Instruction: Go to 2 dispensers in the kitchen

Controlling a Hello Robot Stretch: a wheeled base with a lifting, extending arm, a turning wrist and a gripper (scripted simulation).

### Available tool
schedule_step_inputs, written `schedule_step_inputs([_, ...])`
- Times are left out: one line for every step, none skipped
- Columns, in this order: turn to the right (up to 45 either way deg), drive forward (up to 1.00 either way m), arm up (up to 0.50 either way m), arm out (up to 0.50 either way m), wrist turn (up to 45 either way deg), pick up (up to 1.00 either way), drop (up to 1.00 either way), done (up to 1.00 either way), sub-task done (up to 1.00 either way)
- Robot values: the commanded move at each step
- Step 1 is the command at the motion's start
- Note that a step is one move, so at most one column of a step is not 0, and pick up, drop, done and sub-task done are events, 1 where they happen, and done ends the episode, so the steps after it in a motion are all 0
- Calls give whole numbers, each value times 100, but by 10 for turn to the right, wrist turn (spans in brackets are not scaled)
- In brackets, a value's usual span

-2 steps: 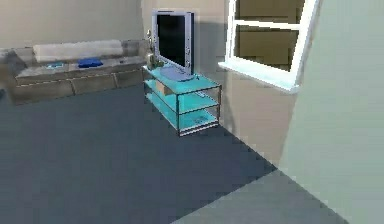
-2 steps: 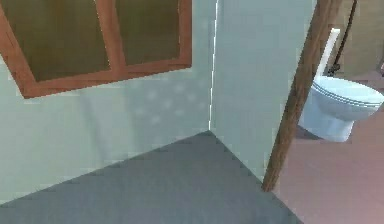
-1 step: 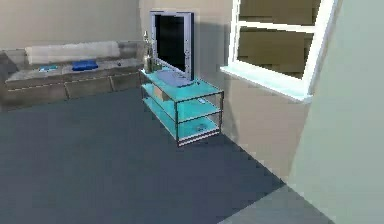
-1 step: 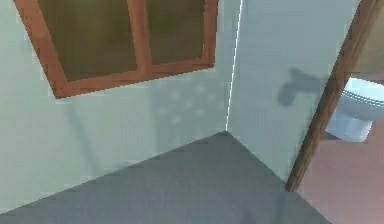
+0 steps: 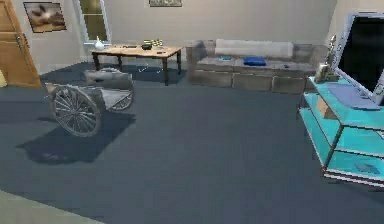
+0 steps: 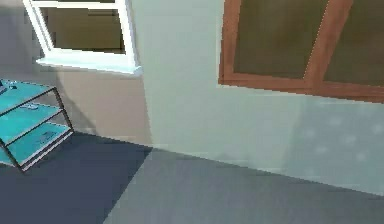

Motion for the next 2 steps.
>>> schedule_step_inputs([-420, 0, 0, 0, 0, 0, 0, 0, 0])
schedule_step_inputs([0, 15, 0, 0, 0, 0, 0, 0, 0])
